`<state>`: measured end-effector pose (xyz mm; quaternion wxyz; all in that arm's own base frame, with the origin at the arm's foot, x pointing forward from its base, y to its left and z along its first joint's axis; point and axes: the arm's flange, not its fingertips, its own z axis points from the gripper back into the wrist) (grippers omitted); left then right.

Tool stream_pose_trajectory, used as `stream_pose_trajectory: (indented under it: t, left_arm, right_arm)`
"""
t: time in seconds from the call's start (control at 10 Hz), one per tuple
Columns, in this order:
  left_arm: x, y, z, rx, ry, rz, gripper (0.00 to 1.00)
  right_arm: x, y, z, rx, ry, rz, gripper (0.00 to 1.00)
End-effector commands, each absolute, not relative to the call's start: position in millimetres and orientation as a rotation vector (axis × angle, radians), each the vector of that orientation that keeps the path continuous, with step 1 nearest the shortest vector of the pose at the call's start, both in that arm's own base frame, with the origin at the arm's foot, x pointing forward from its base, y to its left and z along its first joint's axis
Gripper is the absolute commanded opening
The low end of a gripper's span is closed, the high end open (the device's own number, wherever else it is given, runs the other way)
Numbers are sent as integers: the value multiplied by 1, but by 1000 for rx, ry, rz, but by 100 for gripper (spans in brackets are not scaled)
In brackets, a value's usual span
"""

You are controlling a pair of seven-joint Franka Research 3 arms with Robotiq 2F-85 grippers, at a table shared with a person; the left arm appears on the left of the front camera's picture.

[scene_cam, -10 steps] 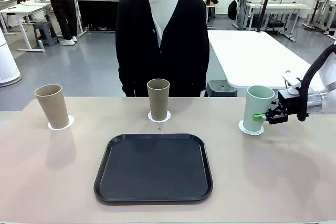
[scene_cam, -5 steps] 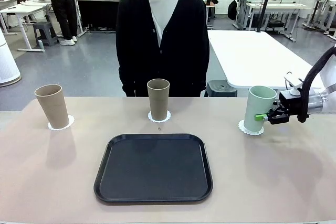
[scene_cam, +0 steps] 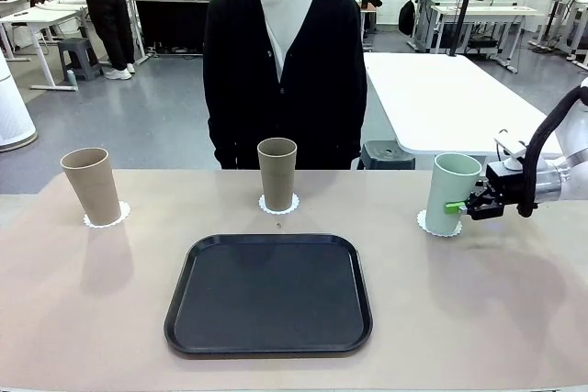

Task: Place coasters on the table and set cups on them.
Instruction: Take one Reusable plastic cup from the Flat Tray and place it on a coaster set by the human.

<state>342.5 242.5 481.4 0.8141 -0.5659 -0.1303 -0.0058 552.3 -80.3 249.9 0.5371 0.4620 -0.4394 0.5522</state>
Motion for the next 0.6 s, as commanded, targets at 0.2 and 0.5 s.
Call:
stream_pose_trajectory:
  t: [0.2,0.5]
  left_arm:
    - [341,243,483,-1215,-289,-14,100]
    - [341,243,483,-1215,-289,-14,100]
  right_arm:
    - [566,-85,249,1145,-1051,1271,85]
    - [568,-87,245,1156,-1046,1255,85]
